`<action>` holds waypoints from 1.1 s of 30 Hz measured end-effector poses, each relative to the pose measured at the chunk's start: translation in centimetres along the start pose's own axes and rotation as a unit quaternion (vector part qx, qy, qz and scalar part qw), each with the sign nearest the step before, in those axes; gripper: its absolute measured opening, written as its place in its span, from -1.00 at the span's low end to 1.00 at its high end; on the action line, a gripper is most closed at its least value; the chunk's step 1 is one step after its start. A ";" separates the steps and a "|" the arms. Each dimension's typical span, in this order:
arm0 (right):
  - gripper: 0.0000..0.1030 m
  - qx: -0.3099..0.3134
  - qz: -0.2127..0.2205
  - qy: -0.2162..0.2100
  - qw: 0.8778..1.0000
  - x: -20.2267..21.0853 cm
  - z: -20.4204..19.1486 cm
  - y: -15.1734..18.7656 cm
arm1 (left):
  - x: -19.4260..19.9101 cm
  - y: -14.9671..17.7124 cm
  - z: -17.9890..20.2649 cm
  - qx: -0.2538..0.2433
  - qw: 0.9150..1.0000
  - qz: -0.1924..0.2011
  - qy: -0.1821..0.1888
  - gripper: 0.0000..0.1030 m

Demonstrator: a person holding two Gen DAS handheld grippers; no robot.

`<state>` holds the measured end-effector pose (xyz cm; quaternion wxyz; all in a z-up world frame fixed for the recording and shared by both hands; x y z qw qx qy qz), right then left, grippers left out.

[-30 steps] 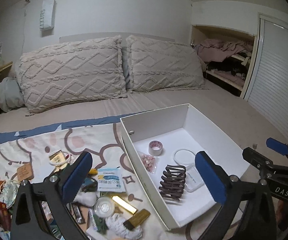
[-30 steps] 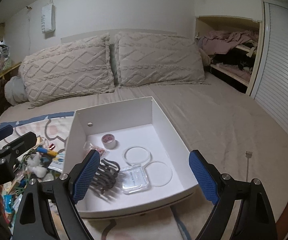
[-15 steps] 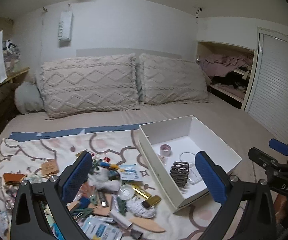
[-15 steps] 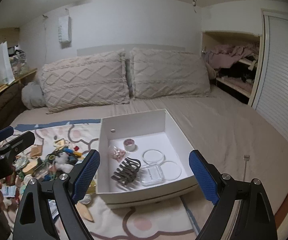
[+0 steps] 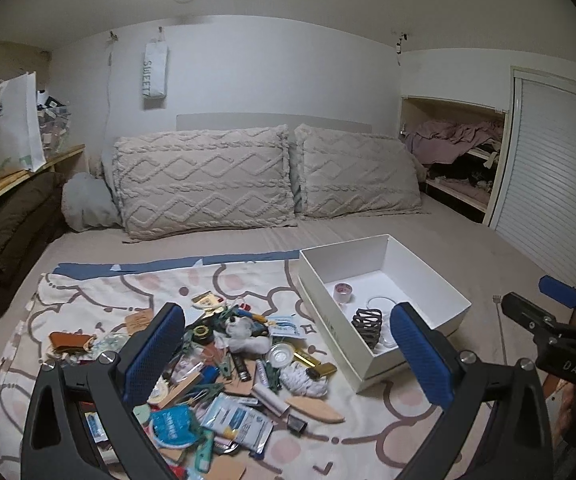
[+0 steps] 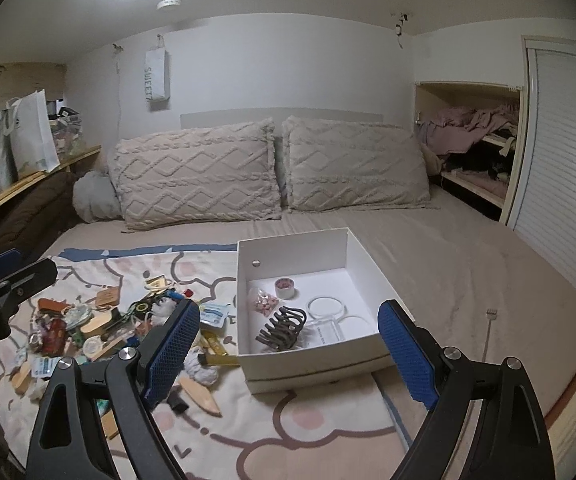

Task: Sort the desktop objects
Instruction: 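Move both open tools back over the pile of items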

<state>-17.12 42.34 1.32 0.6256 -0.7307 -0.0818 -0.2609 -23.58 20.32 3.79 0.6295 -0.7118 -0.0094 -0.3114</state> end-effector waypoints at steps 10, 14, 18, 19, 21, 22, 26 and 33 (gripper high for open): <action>0.76 0.024 0.022 -0.011 0.999 4.8 -2.4 1.0 | 5.7 1.7 -2.8 0.024 0.999 0.024 -0.033 1.00; 0.76 0.028 0.026 -0.021 0.999 6.0 -3.2 1.9 | 7.6 3.3 -3.9 0.032 0.998 0.027 -0.039 1.00; 0.76 0.041 0.025 -0.025 0.999 6.9 -4.4 3.1 | 9.0 4.8 -4.8 0.035 0.998 0.025 -0.054 1.00; 0.76 0.041 0.025 -0.026 0.999 7.1 -4.6 3.3 | 9.2 5.3 -5.0 0.035 0.998 0.024 -0.056 1.00; 0.76 0.042 0.022 -0.032 0.998 7.4 -5.0 4.0 | 9.8 6.1 -5.3 0.036 0.997 0.021 -0.059 1.00; 0.76 0.045 0.021 -0.033 0.998 7.6 -5.3 4.3 | 10.1 6.5 -5.4 0.037 0.997 0.020 -0.059 1.00; 0.76 0.059 0.020 -0.035 0.997 8.5 -6.4 5.4 | 10.8 7.9 -5.6 0.038 0.997 0.014 -0.063 1.00; 0.76 0.051 0.012 -0.043 0.998 9.4 -6.8 6.9 | 11.5 9.6 -5.6 0.036 0.997 0.005 -0.071 1.00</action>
Point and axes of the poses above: each gripper's, at about its wrist camera, not at the fingertips, and x roughly against the way its jaws point, z to its right, y to its underside, the point moved 8 cm from there along -x, roughly the way its jaws point, and after that the axes turned 5 degrees about -x, right-handed, at the moved point
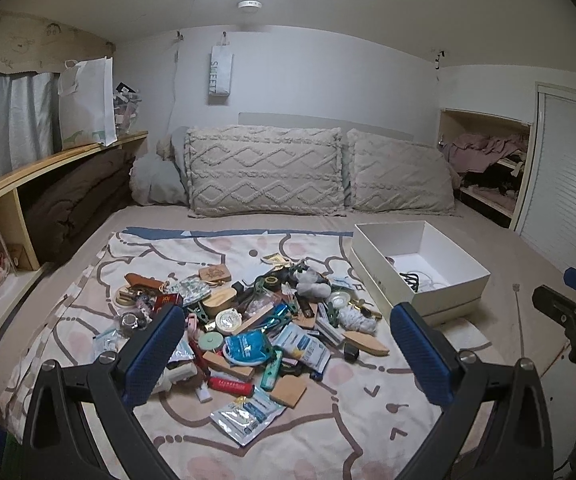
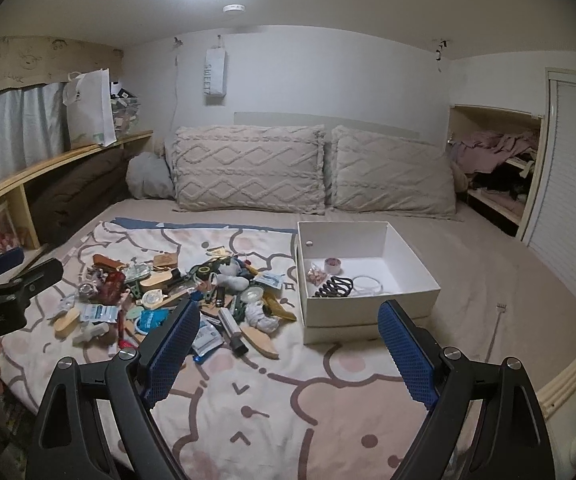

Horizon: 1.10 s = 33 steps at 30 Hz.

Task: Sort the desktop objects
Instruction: 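Move both open tools back over the pile of items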

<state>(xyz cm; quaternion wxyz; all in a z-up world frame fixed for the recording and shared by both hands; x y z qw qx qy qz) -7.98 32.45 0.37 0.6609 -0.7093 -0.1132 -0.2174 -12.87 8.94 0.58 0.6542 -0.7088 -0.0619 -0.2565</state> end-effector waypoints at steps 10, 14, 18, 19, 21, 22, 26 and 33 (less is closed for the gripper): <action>0.76 -0.006 0.000 -0.001 1.000 0.4 0.1 1.0 | 1.0 1.3 -0.3 0.001 1.000 -0.010 -0.004 1.00; 0.76 0.001 -0.001 -0.005 1.000 0.7 -0.2 1.5 | 0.9 1.9 -0.2 0.006 1.000 -0.017 0.000 1.00; 0.76 0.000 -0.003 -0.005 1.000 0.8 -0.1 1.8 | 0.7 2.5 -0.1 0.008 1.000 -0.023 0.001 1.00; 0.76 0.000 -0.004 -0.005 1.000 0.9 -0.1 1.9 | 0.7 2.6 -0.1 0.009 1.000 -0.024 0.001 1.00; 0.76 -0.001 -0.007 -0.005 1.000 0.8 -0.1 2.1 | 0.5 2.9 -0.1 0.009 1.000 -0.028 0.001 1.00; 0.76 -0.001 -0.007 -0.005 1.000 0.8 -0.1 2.1 | 0.5 2.9 -0.1 0.009 1.000 -0.029 0.001 1.00; 0.76 -0.003 -0.011 -0.007 1.000 0.7 -0.2 2.4 | 0.5 3.2 -0.1 0.009 0.999 -0.031 0.002 1.00; 0.76 0.000 -0.014 -0.012 1.000 0.6 -0.5 2.6 | 0.5 3.2 -0.1 0.010 0.999 -0.031 0.003 1.00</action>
Point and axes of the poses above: each gripper's, at about its wrist camera, not at the fingertips, and x roughly against the way its jaws point, z to its right, y to its underside, the point moved 8 cm from there along -x, roughly the way its jaws point, and after that the axes turned 5 degrees about -x, right-handed, at the moved point
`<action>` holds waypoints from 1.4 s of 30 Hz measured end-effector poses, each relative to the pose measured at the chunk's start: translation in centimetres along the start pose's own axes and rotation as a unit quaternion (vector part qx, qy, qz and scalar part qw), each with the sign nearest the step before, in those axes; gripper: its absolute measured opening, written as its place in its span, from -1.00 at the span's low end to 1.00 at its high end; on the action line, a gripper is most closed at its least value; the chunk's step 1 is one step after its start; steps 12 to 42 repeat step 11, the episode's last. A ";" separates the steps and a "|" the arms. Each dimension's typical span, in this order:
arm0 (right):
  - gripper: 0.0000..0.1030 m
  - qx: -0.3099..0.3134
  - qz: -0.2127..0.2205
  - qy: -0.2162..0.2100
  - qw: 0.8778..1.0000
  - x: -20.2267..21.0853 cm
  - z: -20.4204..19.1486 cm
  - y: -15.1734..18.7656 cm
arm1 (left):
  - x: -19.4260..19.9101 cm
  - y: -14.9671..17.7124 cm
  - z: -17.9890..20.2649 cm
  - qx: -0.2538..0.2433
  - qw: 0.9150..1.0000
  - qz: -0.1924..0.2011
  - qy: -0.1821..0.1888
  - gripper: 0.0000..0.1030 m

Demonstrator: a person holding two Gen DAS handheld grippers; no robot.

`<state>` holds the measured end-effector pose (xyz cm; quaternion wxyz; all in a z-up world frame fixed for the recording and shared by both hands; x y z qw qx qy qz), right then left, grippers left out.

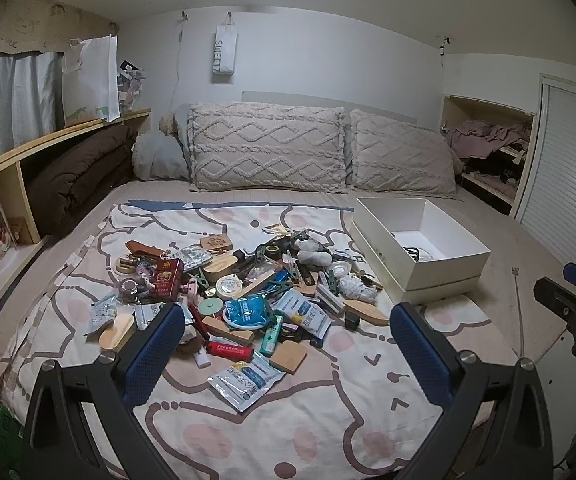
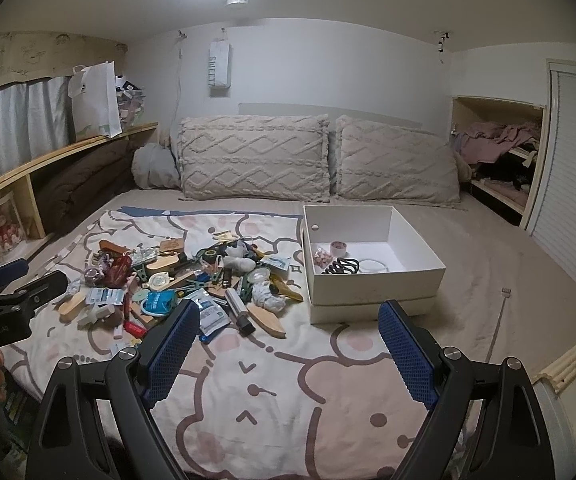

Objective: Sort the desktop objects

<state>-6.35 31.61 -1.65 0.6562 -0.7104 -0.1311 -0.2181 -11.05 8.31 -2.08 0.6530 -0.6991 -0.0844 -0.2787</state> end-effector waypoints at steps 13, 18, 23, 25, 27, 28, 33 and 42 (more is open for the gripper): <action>0.76 -0.001 -0.011 -0.007 1.000 -0.5 -0.2 0.6 | -0.2 0.4 0.4 -0.003 1.000 -0.007 0.001 1.00; 0.76 -0.001 -0.011 -0.007 1.000 -0.5 -0.2 0.6 | -0.2 0.4 0.4 -0.003 1.000 -0.007 0.001 1.00; 0.76 -0.001 -0.011 -0.007 1.000 -0.5 -0.2 0.6 | -0.2 0.4 0.4 -0.003 1.000 -0.007 0.001 1.00; 0.76 -0.001 -0.011 -0.007 1.000 -0.5 -0.2 0.6 | -0.2 0.4 0.4 -0.003 1.000 -0.007 0.001 1.00; 0.76 -0.001 -0.011 -0.007 1.000 -0.5 -0.2 0.6 | -0.2 0.4 0.4 -0.003 1.000 -0.007 0.001 1.00; 0.76 -0.001 -0.011 -0.007 1.000 -0.5 -0.2 0.6 | -0.2 0.4 0.4 -0.003 1.000 -0.007 0.001 1.00; 0.76 -0.001 -0.011 -0.007 1.000 -0.5 -0.2 0.6 | -0.2 0.4 0.4 -0.003 1.000 -0.007 0.001 1.00; 0.76 -0.001 -0.011 -0.007 1.000 -0.5 -0.2 0.6 | -0.2 0.4 0.4 -0.003 1.000 -0.007 0.001 1.00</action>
Point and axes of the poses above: each gripper's, at about its wrist camera, not at the fingertips, and x roughly against the way its jaws point, z to its right, y to its underside, the point moved 8 cm from there along -x, roughly the way its jaws point, and after that the axes turned 5 degrees about -x, right-handed, at the moved point
